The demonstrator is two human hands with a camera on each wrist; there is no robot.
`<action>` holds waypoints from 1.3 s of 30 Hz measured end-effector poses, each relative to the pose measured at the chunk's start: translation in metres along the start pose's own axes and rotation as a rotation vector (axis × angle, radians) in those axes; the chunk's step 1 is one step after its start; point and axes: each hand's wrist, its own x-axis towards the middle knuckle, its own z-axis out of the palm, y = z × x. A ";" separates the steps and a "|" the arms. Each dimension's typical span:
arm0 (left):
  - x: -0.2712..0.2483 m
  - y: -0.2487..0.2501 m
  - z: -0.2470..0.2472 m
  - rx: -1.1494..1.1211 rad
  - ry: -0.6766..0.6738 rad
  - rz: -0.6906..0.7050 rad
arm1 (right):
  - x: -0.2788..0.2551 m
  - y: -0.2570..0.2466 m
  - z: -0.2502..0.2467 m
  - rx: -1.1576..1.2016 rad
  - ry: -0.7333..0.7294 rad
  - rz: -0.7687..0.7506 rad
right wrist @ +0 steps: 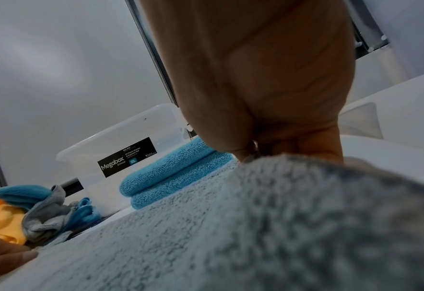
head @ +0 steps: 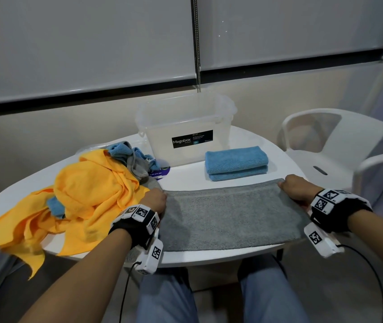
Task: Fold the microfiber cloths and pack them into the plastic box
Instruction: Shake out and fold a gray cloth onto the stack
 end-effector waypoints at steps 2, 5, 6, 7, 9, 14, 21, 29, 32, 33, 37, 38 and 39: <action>0.001 0.001 0.001 0.025 -0.014 0.002 | -0.002 -0.002 0.000 -0.018 0.002 0.018; 0.000 0.002 0.000 0.091 -0.037 0.000 | -0.008 -0.006 0.001 -0.062 0.003 0.040; 0.001 0.002 0.000 0.085 -0.037 0.008 | -0.009 -0.006 0.000 -0.080 0.001 0.043; -0.001 0.003 -0.002 0.105 -0.046 0.027 | -0.009 -0.005 -0.001 -0.093 0.001 0.045; 0.002 0.003 -0.003 0.146 -0.021 0.029 | -0.011 -0.005 -0.004 -0.100 -0.006 0.049; -0.004 0.016 -0.015 0.092 0.150 -0.070 | -0.016 0.007 -0.020 0.172 -0.031 0.105; -0.020 0.062 -0.045 0.024 0.313 0.186 | -0.022 0.000 -0.020 0.042 -0.094 -0.015; -0.043 0.115 -0.105 -0.475 0.050 0.686 | -0.064 -0.079 -0.060 0.396 -0.128 -0.446; -0.049 0.119 -0.136 -0.499 0.035 0.817 | -0.086 -0.119 -0.081 0.302 -0.155 -0.633; -0.051 0.118 -0.146 -0.519 0.026 0.840 | -0.092 -0.129 -0.087 0.260 -0.139 -0.675; -0.060 0.104 -0.184 -0.566 0.069 0.815 | -0.106 -0.156 -0.110 0.237 -0.070 -0.744; -0.062 0.099 -0.192 -0.552 0.109 0.801 | -0.108 -0.159 -0.116 0.262 -0.070 -0.744; -0.064 0.094 -0.199 -0.550 0.150 0.786 | -0.110 -0.163 -0.121 0.287 -0.074 -0.745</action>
